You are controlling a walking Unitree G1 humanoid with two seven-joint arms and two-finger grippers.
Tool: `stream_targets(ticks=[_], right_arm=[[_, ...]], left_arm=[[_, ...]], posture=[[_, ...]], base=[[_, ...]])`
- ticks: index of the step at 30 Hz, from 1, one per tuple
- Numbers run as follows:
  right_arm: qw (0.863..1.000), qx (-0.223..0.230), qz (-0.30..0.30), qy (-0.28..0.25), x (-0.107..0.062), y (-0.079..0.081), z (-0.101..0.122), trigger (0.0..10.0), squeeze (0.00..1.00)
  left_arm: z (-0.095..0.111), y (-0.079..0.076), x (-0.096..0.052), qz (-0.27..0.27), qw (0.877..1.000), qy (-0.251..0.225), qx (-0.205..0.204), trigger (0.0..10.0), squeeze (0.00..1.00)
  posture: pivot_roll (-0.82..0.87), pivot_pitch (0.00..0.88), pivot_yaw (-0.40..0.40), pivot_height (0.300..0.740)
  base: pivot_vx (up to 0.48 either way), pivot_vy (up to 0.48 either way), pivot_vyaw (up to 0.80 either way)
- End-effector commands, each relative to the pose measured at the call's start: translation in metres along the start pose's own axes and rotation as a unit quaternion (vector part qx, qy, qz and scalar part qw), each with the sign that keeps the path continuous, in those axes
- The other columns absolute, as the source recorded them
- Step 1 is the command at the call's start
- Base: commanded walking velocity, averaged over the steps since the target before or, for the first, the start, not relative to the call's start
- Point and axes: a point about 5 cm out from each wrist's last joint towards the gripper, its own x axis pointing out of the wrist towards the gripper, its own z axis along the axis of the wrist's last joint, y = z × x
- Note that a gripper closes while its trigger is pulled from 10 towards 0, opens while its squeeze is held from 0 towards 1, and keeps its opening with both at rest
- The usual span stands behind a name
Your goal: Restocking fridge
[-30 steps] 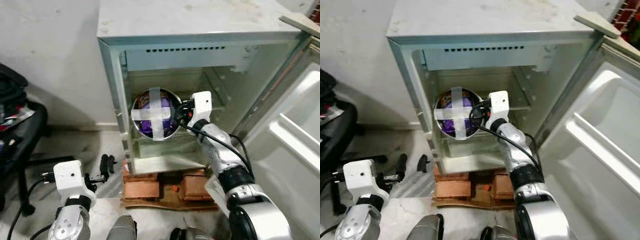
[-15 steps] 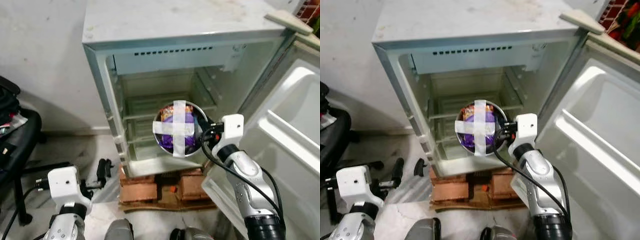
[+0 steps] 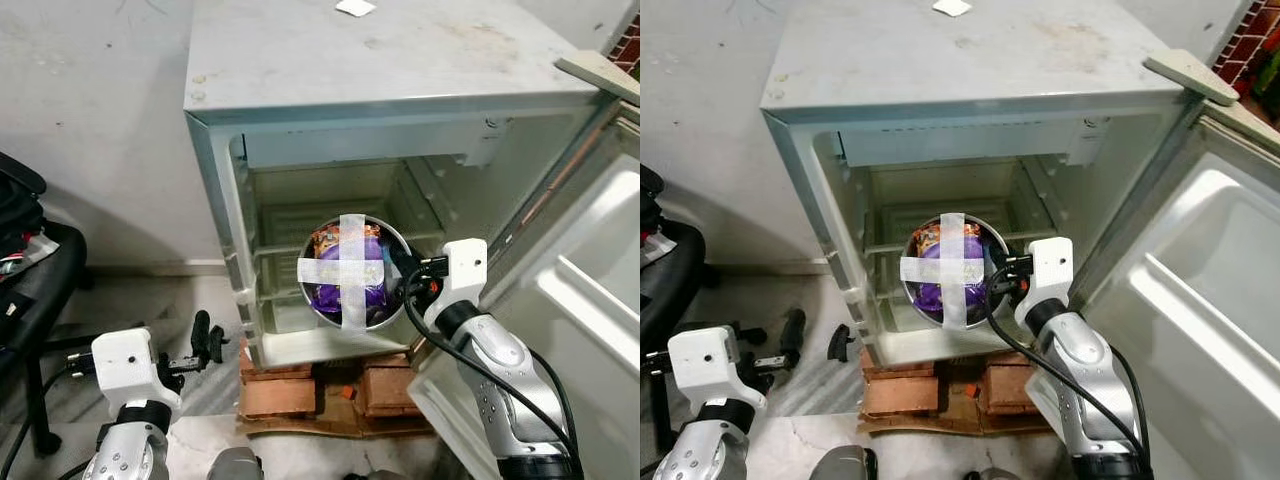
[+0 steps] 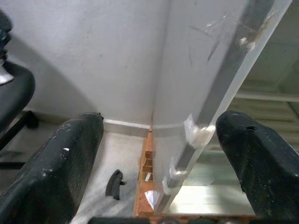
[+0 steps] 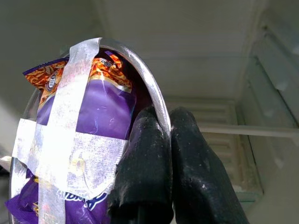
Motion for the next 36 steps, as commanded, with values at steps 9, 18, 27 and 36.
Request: stream_targets(ticks=[9, 18, 27, 36], right_arm=[[1.000, -0.005, 0.012, 0.015, -0.003, 0.001, -0.005, 10.0, 0.00], [0.999, 0.003, 0.034, 0.016, 0.012, 0.006, -0.006, 10.0, 0.00], [0.996, 0.007, 0.085, 0.015, 0.071, 0.030, -0.004, 10.0, 0.00], [0.997, 0.046, 0.040, 0.042, 0.112, 0.039, 0.001, 10.0, 0.00]], left_arm=[[-0.002, -0.001, 0.000, 0.007, 1.000, 0.000, 0.002, 10.0, 0.00], [-0.004, 0.000, -0.001, 0.011, 1.000, 0.005, 0.002, 10.0, 0.00], [-0.001, -0.001, -0.011, 0.022, 1.000, 0.005, 0.006, 10.0, 0.00], [0.000, 0.009, -0.037, 0.067, 0.998, 0.020, 0.004, 10.0, 0.00]], posture=[[0.16, 0.098, -0.056, 0.740], [0.18, 0.107, -0.059, 0.740], [0.29, 0.147, -0.073, 0.740], [0.39, 0.212, -0.124, 0.740]], base=[[0.174, 0.000, 0.00], [0.000, 0.000, 0.00], [0.000, 0.000, 0.00], [0.000, 0.000, 0.00]])
